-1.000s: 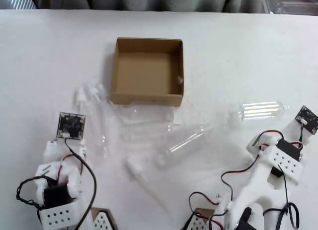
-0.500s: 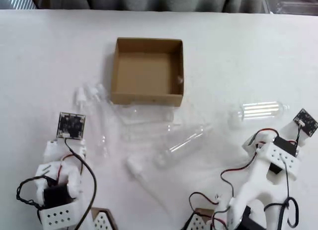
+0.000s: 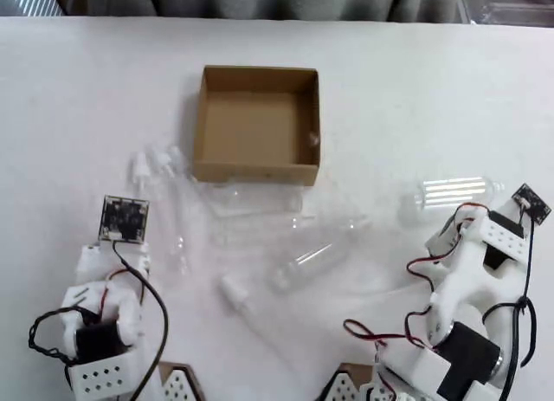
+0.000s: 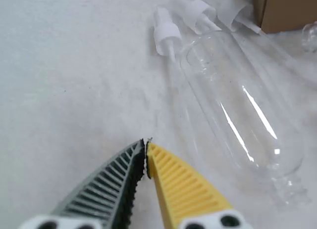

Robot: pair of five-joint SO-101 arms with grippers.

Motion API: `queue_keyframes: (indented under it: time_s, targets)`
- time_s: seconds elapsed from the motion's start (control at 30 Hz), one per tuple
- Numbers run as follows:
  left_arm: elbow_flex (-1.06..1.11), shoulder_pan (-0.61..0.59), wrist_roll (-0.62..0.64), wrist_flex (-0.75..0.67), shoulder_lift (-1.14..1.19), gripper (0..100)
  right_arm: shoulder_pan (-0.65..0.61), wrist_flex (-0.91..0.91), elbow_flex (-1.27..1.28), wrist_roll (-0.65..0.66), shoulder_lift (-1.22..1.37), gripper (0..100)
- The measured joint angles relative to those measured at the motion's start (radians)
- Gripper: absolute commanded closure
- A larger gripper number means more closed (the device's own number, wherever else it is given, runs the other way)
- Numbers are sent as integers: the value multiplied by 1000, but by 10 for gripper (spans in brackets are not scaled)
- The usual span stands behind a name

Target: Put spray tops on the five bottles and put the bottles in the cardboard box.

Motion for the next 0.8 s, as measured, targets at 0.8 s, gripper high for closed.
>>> queue_keyframes:
  time_s: [0.8]
  targets:
    - [0,0,0,0,0,980,-41,51,0,0,2,833]
